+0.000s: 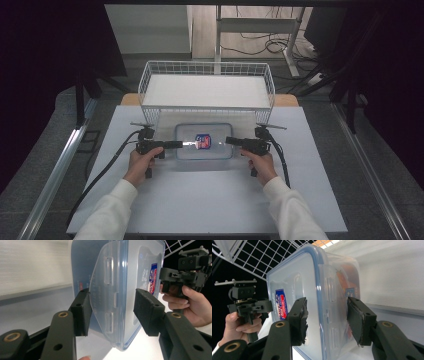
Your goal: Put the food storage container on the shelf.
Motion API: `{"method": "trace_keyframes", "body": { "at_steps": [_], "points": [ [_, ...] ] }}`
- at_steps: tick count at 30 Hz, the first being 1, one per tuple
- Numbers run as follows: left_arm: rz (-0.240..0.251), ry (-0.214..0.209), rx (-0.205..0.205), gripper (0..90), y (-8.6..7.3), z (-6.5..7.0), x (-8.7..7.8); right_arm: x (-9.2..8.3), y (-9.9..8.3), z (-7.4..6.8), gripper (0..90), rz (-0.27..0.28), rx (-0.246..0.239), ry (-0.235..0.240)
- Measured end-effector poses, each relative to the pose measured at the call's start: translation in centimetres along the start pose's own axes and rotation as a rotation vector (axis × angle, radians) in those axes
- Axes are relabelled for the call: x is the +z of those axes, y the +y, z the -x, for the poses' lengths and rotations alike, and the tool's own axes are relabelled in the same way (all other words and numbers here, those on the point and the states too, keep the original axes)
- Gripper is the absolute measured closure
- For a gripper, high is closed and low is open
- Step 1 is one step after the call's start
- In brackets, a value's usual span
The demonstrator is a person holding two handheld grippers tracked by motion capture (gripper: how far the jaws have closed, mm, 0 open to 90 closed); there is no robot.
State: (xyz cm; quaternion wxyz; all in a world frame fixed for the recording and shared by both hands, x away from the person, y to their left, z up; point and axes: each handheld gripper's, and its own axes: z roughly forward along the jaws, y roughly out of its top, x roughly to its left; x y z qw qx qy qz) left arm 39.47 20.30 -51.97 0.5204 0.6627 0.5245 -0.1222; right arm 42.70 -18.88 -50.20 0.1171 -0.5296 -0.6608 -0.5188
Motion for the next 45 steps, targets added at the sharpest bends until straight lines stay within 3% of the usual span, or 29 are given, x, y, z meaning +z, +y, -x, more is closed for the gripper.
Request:
{"method": "trace_keyframes", "body": {
  "at_steps": [7,14,19,22,26,28,32,37,38,39,42,45],
  "points": [
    [0.020,0.002,-0.028,47.8,0.1,-0.3,0.2,0.2,0.1,0.1,50.6,0.011,0.035,-0.014],
    [0.036,0.020,-0.061,41.5,0.0,-0.3,0.7,0.5,-0.1,-0.1,48.1,0.030,0.019,-0.063],
    [0.047,0.015,-0.061,38.6,0.0,-0.3,0.8,0.6,-0.1,-0.2,46.7,0.052,0.012,-0.071],
    [0.058,0.019,-0.061,32.2,0.1,-0.2,0.5,0.4,-0.1,-0.4,43.8,0.063,0.012,-0.073],
    [0.060,0.040,-0.027,29.0,0.0,0.3,-0.2,0.0,-0.4,-1.0,38.6,0.073,-0.023,-0.106],
    [0.067,0.039,-0.025,27.6,-0.3,0.6,-0.7,-0.3,-0.8,-1.4,36.8,0.082,-0.068,-0.141],
    [0.075,0.052,0.021,27.0,-1.4,1.5,-2.2,-1.3,-1.7,-2.5,33.9,0.079,-0.164,-0.203],
    [0.047,0.110,0.154,25.6,-3.6,3.2,-3.7,-3.0,-3.5,-4.0,34.9,0.054,-0.321,-0.222],
    [0.040,0.119,0.183,25.0,-4.1,3.5,-4.1,-3.4,-4.5,-4.7,36.6,0.036,-0.390,-0.228],
    [0.037,0.127,0.207,25.0,-4.6,3.8,-4.4,-3.4,-4.5,-4.7,36.6,0.036,-0.390,-0.228],
    [0.019,0.171,0.299,25.1,-5.8,4.9,-5.3,-3.6,-5.9,-5.8,42.4,-0.010,-0.515,-0.247],
    [0.018,0.175,0.340,25.1,-6.9,5.9,-6.1,-3.2,-7.1,-6.7,52.2,-0.059,-0.621,-0.253]
  ]
}}
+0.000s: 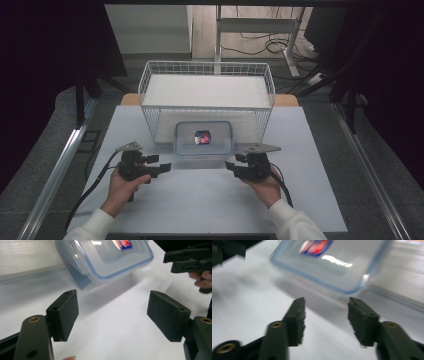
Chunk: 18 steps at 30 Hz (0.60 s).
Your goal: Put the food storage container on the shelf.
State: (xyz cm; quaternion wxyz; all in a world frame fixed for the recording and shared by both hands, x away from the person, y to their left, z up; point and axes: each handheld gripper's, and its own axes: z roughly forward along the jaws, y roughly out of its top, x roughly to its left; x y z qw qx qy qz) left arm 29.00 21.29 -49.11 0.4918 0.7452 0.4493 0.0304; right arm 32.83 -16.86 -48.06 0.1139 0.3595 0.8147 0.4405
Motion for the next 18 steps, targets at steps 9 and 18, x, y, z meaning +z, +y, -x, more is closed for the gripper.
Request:
{"method": "trace_keyframes", "body": {
  "at_steps": [9,18],
  "points": [
    [-0.028,-0.001,0.027,25.4,-2.0,1.3,-1.0,3.4,0.2,-2.6,88.3,-0.122,-0.097,0.080],
    [-0.016,-0.002,0.053,25.6,-2.5,2.2,-2.1,9.5,1.7,-5.6,88.6,-0.187,-0.195,0.016]
  ]
}}
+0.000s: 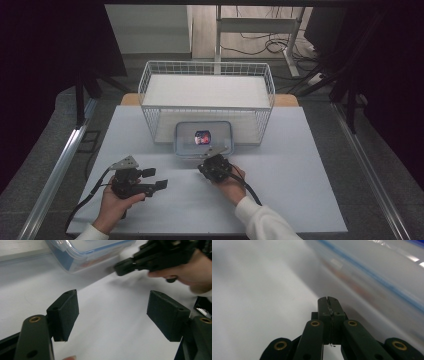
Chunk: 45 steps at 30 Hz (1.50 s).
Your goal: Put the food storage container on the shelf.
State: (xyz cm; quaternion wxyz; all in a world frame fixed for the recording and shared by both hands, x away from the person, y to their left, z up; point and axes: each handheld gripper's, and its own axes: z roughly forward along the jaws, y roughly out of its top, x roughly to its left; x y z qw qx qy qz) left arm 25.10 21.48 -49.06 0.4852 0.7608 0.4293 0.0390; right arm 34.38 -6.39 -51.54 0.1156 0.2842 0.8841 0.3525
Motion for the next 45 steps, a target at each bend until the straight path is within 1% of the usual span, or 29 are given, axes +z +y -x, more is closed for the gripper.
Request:
{"method": "trace_keyframes", "body": {
  "at_steps": [1,4,5,6,7,8,9,10,11,13,14,15,17,18,19,21,23,26,29,30,31,33,35,36,39,42,44,45],
  "points": [
    [0.002,-0.003,0.003,25.6,0.0,0.0,-0.1,0.3,0.2,0.2,88.6,0.003,0.010,-0.013],
    [0.003,-0.015,0.004,25.6,0.0,0.0,0.0,0.9,0.6,0.8,88.8,0.021,0.050,-0.031],
    [0.001,-0.018,0.005,25.6,0.0,-0.1,0.1,1.0,0.6,1.2,88.8,0.025,0.055,-0.021],
    [-0.003,-0.017,0.011,25.6,0.0,-0.1,0.1,1.1,0.6,1.3,88.8,0.030,0.069,0.002],
    [-0.009,-0.014,0.018,25.6,0.0,-0.2,0.2,1.3,0.6,1.3,88.8,0.031,0.070,0.006],
    [-0.012,-0.008,0.023,25.5,0.0,-0.2,0.2,1.3,0.5,1.2,88.8,0.024,0.066,-0.005],
    [-0.012,-0.006,0.023,25.5,0.0,-0.2,0.2,1.5,0.5,1.1,88.8,0.027,0.063,-0.037],
    [-0.008,-0.010,0.018,25.5,0.0,-0.2,0.2,1.5,0.5,1.1,88.8,0.027,0.063,-0.037],
    [0.000,-0.016,0.011,25.6,0.1,-0.2,0.1,1.5,0.5,1.4,88.8,0.042,0.099,-0.038],
    [0.011,-0.027,0.003,25.6,0.2,-0.2,0.1,1.4,0.6,1.7,88.9,0.052,0.106,-0.039],
    [0.012,-0.026,0.002,25.6,0.2,-0.3,0.0,1.4,0.7,1.9,88.9,0.061,0.111,-0.028],
    [0.011,-0.021,0.006,25.6,0.2,-0.3,0.0,1.4,0.8,2.0,88.8,0.068,0.115,-0.028],
    [-0.001,-0.005,0.020,25.6,0.0,-0.3,0.0,1.3,1.3,2.1,88.8,0.069,0.109,-0.040],
    [-0.005,0.002,0.027,25.5,0.0,-0.3,0.0,1.3,1.5,2.2,88.9,0.078,0.115,-0.051],
    [-0.006,0.004,0.028,25.5,-0.1,-0.3,0.0,1.3,1.8,2.4,88.9,0.082,0.124,-0.052],
    [-0.001,-0.006,0.022,25.5,-0.1,-0.1,0.0,1.5,2.1,2.8,88.8,0.083,0.139,-0.058],
    [-0.002,-0.006,0.026,25.5,-0.1,0.0,-0.1,1.8,2.3,3.2,88.8,0.083,0.150,-0.065],
    [-0.004,0.003,0.032,25.5,-0.2,-0.1,-0.2,2.0,2.6,3.9,88.9,0.090,0.168,-0.096],
    [-0.006,0.003,0.032,25.4,-0.2,0.0,-0.3,2.0,2.8,4.9,88.8,0.095,0.197,-0.108],
    [-0.007,0.003,0.033,25.4,-0.3,0.0,-0.3,2.1,2.9,5.4,88.8,0.100,0.218,-0.109],
    [-0.010,0.004,0.034,25.4,-0.3,0.0,-0.2,2.1,2.9,5.4,88.8,0.100,0.218,-0.109],
    [-0.013,0.007,0.035,25.4,-0.3,-0.1,-0.1,2.2,3.1,5.7,88.8,0.098,0.233,-0.105],
    [-0.015,0.006,0.033,25.4,-0.3,-0.1,-0.1,2.3,3.3,5.9,88.8,0.096,0.230,-0.105],
    [-0.015,0.006,0.032,25.4,-0.3,-0.1,0.0,2.5,3.4,6.0,88.8,0.101,0.239,-0.102],
    [-0.019,0.008,0.034,25.4,-0.3,-0.1,0.0,3.0,3.8,6.1,88.8,0.103,0.240,-0.113],
    [-0.019,0.010,0.035,25.4,-0.3,-0.2,0.0,3.1,3.9,6.3,88.8,0.101,0.253,-0.112],
    [-0.019,0.009,0.037,25.4,-0.3,-0.2,0.0,3.1,3.9,6.4,88.8,0.110,0.261,-0.112],
    [-0.019,0.011,0.038,25.4,-0.4,-0.2,0.0,2.9,3.8,6.5,88.8,0.116,0.261,-0.104]
  ]
}}
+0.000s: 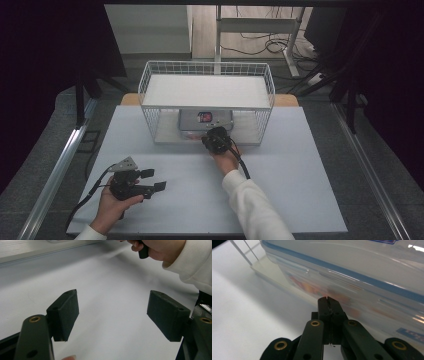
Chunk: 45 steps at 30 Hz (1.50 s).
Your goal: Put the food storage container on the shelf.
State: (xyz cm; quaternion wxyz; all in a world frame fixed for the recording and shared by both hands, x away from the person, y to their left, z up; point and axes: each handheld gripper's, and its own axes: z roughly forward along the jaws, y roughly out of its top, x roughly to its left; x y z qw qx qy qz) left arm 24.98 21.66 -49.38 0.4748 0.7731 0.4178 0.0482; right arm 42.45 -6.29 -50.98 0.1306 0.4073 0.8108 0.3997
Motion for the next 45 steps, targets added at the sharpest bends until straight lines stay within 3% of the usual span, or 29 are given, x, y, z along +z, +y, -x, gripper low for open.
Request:
{"method": "trace_keyframes", "body": {
  "at_steps": [1,2,3,5,8,11,12,13,17,20,21,22,24,28,36,45],
  "points": [
    [-0.001,0.000,0.001,25.4,0.0,0.0,0.0,-0.2,0.0,-0.1,88.8,0.004,0.000,0.005],
    [-0.001,0.004,0.005,25.4,0.0,0.0,0.0,-1.2,-0.1,-0.6,88.8,0.006,-0.038,0.018],
    [-0.001,0.004,0.005,25.4,0.0,0.0,0.0,-1.2,-0.1,-0.6,88.8,0.006,-0.038,0.018],
    [-0.003,0.008,0.008,25.4,-0.1,0.0,0.0,-2.7,-0.3,-1.3,88.8,0.001,-0.092,0.037],
    [-0.001,0.010,0.006,25.4,-0.1,0.1,-0.2,-5.9,-1.0,-1.9,88.8,0.004,-0.169,0.063],
    [-0.001,0.016,0.005,25.4,-0.1,0.2,-0.2,-9.3,-2.3,-1.9,88.8,0.008,-0.211,0.088],
    [-0.002,0.020,0.001,25.4,-0.2,0.3,-0.1,-11.6,-3.5,-1.5,88.8,0.012,-0.217,0.101],
    [-0.002,0.020,0.001,25.4,-0.2,0.3,-0.1,-11.6,-3.5,-1.5,88.8,0.012,-0.217,0.101],
    [-0.006,0.028,-0.005,25.4,-0.2,0.4,0.0,-15.5,-6.3,0.0,88.7,0.029,-0.199,0.105],
    [-0.012,0.033,-0.008,25.4,-0.3,0.5,0.2,-18.6,-9.5,1.9,88.1,0.042,-0.154,0.112],
    [-0.015,0.037,-0.005,25.4,-0.3,0.6,0.2,-18.6,-9.5,1.9,88.1,0.042,-0.154,0.112],
    [-0.019,0.041,-0.002,25.4,-0.4,0.6,0.2,-19.6,-10.6,2.8,83.1,0.036,-0.137,0.105],
    [-0.024,0.045,0.000,25.4,-0.4,0.7,0.3,-19.9,-11.0,3.2,78.1,0.038,-0.126,0.103],
    [-0.027,0.050,-0.004,25.3,-0.5,0.7,0.3,-20.5,-11.4,4.0,47.1,0.066,-0.080,0.059],
    [-0.040,0.062,0.021,24.8,-0.6,0.7,0.3,-20.3,-11.1,3.3,34.6,0.075,-0.093,0.067],
    [-0.032,0.057,0.006,24.7,-0.5,0.6,0.4,-20.3,-11.0,4.0,24.5,0.094,-0.037,0.050]
  ]
}}
